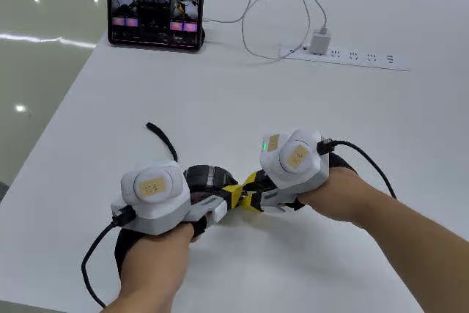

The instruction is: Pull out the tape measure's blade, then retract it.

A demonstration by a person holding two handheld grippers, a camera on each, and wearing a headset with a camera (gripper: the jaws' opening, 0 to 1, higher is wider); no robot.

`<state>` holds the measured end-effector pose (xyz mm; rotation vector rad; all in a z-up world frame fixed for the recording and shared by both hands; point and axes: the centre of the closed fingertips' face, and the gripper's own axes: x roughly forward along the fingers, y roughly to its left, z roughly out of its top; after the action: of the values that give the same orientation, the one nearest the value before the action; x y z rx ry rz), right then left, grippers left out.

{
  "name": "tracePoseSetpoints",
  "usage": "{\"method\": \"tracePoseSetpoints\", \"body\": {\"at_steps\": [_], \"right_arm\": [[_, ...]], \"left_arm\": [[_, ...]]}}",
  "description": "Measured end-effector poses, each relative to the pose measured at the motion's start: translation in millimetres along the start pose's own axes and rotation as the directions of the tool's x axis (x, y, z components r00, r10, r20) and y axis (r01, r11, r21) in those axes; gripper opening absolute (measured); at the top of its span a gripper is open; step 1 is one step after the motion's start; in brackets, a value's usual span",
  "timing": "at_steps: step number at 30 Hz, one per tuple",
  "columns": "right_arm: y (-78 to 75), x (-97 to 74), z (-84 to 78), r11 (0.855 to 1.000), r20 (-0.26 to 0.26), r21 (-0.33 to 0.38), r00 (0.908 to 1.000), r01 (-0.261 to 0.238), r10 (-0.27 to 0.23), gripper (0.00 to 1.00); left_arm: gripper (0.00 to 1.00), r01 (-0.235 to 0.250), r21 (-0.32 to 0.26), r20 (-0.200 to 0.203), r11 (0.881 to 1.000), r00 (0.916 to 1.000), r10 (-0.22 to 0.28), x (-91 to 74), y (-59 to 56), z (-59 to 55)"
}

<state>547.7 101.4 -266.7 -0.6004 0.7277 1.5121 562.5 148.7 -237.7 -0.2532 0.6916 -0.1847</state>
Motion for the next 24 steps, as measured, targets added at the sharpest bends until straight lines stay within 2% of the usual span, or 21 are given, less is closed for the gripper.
{"method": "tracePoseSetpoints", "body": {"at_steps": [15,24], "right_arm": [[0.7,0.0,-0.1,1.0,-0.006,0.001,0.9999,0.008,-0.008,0.12],[1.3,-1.1,0.2,1.0,0.001,0.006,0.9999,0.012,-0.012,0.13]], "left_arm": [[0.59,-0.006,0.01,-0.029,1.0,0.9996,0.006,1.0,-0.3,-0.9],[0.6,0.002,0.023,-0.028,1.0,0.9996,-0.001,1.3,-1.0,-0.2]]}}
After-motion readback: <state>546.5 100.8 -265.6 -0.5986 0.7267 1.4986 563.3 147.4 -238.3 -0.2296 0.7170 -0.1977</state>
